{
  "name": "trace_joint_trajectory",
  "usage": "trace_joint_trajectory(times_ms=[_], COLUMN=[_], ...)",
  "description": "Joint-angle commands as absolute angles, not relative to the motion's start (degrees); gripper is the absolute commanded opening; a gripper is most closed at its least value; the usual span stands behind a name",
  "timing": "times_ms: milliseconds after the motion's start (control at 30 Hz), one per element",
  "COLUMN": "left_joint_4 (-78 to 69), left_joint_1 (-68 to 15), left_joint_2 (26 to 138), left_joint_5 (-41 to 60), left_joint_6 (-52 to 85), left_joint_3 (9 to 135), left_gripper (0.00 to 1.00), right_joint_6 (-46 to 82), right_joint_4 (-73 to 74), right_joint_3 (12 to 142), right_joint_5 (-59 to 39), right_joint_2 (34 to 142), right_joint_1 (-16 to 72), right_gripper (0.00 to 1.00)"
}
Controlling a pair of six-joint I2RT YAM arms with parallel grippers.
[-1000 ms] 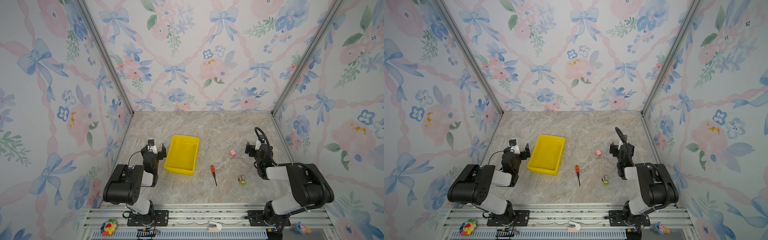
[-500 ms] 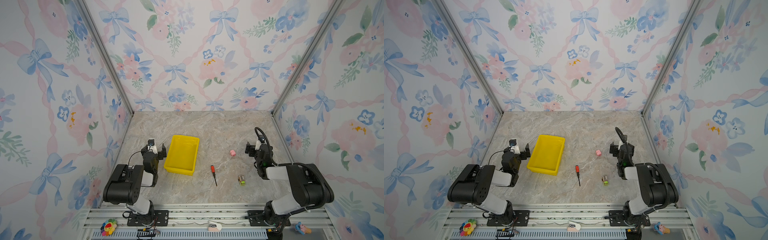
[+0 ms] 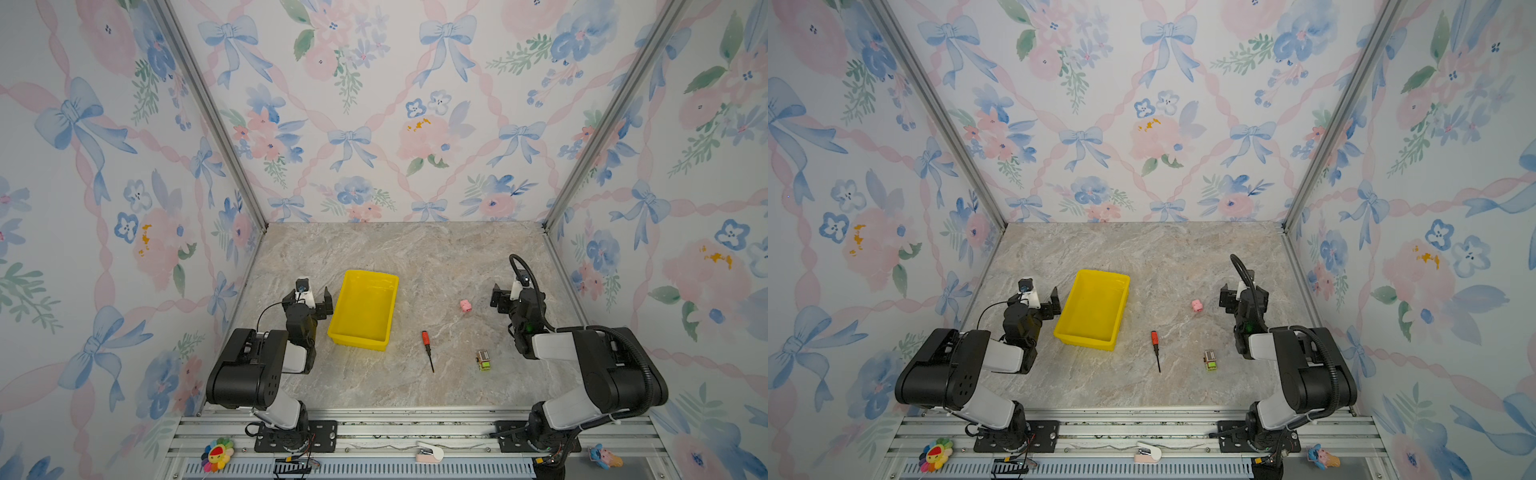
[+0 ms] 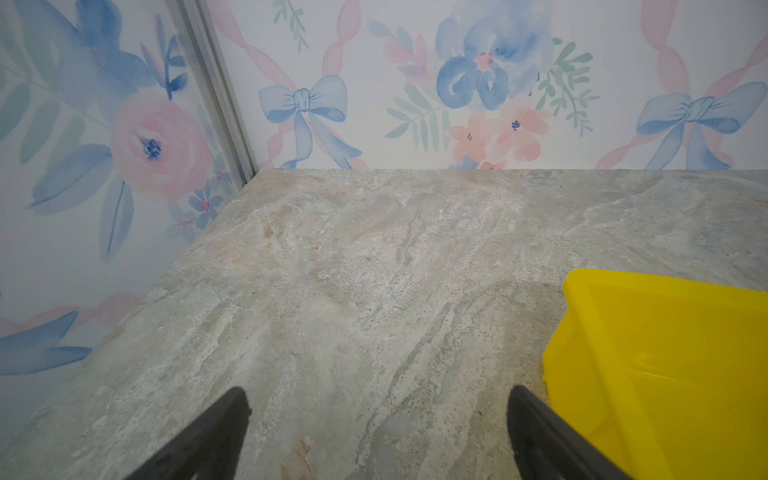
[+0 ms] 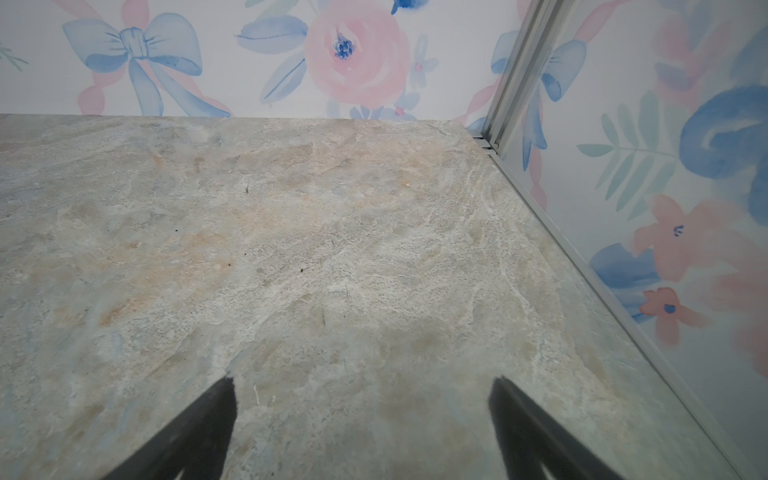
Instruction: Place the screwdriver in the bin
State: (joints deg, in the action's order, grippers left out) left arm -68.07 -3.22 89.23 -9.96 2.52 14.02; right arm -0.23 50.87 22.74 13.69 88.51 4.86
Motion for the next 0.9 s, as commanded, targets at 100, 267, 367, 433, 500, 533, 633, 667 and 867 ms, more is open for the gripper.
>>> trace_joint_trajectory(times_ms=[100,267,367,433,500,533,633,667,867], left_joint_4=[-68.3,-67.1,-62.3,-56.4,-50.2,-46.4,-35.7,-32.3,-12.3], left_joint_1=[-2.8,-2.8,-2.7,-2.7,-2.7,-2.7,-2.8,-2.8,-2.9], left_joint_2=[88.8,86.4,83.3,80.6,77.9,76.5,72.8,71.9,67.0], left_joint_5=[-9.4,-10.4,-11.0,-10.9,-10.3,-10.2,-11.3,-11.5,-13.9], left_joint_6=[1.7,2.0,2.0,2.2,2.0,2.0,3.9,4.8,11.6], left_joint_3=[14.0,13.6,14.6,16.1,17.5,18.6,21.6,22.8,30.2], left_gripper=[0.98,0.97,0.97,0.98,0.97,0.98,0.97,0.97,0.97], right_joint_6=[0.3,0.0,-0.3,-0.6,-0.6,-0.5,1.8,2.7,14.3], right_joint_4=[50.9,47.9,43.1,38.5,34.9,32.5,21.8,18.0,-8.9], right_joint_3=[22.8,23.0,23.7,24.4,24.8,25.3,28.9,30.3,43.0], right_joint_5=[14.5,15.6,15.4,14.9,15.1,15.5,17.0,17.1,21.7], right_joint_2=[87.8,84.8,81.1,78.0,75.3,73.9,70.2,69.5,68.3], right_joint_1=[4.8,5.5,6.0,6.6,7.6,8.3,9.9,10.3,12.5], right_gripper=[0.97,0.97,0.97,0.97,0.97,0.97,0.97,0.97,0.97])
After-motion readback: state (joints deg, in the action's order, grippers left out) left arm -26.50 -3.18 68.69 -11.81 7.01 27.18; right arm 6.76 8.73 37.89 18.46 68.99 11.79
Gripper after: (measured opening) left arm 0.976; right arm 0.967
